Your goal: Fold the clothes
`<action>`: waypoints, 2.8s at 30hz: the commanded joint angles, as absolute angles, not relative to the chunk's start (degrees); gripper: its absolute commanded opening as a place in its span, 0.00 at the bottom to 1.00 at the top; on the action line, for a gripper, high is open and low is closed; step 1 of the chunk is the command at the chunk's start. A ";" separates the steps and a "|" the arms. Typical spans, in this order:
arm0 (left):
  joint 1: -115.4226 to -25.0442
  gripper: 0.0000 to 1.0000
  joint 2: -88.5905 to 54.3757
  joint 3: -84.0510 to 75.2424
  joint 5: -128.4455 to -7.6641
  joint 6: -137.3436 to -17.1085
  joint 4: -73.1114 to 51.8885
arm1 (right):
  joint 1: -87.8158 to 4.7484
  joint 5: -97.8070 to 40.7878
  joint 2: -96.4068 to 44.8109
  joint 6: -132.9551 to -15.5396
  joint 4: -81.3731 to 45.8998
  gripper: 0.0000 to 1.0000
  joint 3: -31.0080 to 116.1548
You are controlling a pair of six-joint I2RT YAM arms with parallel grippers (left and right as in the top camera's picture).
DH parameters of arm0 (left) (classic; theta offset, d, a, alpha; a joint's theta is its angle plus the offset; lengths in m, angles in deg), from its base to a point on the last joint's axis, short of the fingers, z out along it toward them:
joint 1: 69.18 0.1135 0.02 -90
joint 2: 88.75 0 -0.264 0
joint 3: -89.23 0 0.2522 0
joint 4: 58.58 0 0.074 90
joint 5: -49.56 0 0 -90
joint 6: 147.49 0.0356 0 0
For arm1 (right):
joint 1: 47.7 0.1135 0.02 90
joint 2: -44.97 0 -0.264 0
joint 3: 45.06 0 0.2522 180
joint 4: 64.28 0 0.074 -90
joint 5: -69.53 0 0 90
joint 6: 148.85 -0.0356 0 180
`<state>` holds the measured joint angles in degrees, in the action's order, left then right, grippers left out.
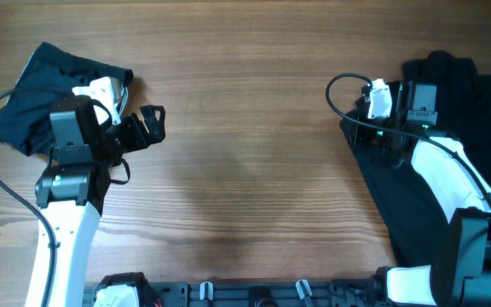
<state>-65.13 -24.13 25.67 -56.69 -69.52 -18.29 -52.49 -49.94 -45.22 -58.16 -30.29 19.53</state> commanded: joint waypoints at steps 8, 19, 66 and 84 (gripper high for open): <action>-65.39 1.00 -24.13 24.45 -57.37 -68.60 -19.34 | -54.24 -46.27 -37.94 -69.48 -33.38 0.04 45.95; -65.39 1.00 -24.13 24.45 -57.37 -68.60 -19.34 | -20.30 -51.60 -51.12 -52.43 -17.00 0.04 49.21; -47.78 0.81 13.63 24.03 -40.01 -71.20 -48.30 | -40.17 -17.57 -45.20 -79.86 13.62 0.82 49.21; -36.04 0.96 13.39 18.76 -51.92 -71.16 -49.94 | -40.17 -20.13 -45.17 -79.89 13.79 0.82 49.21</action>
<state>-32.41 13.48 21.43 -43.60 -71.64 -50.10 -40.32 -19.19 -45.17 -80.02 14.43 49.36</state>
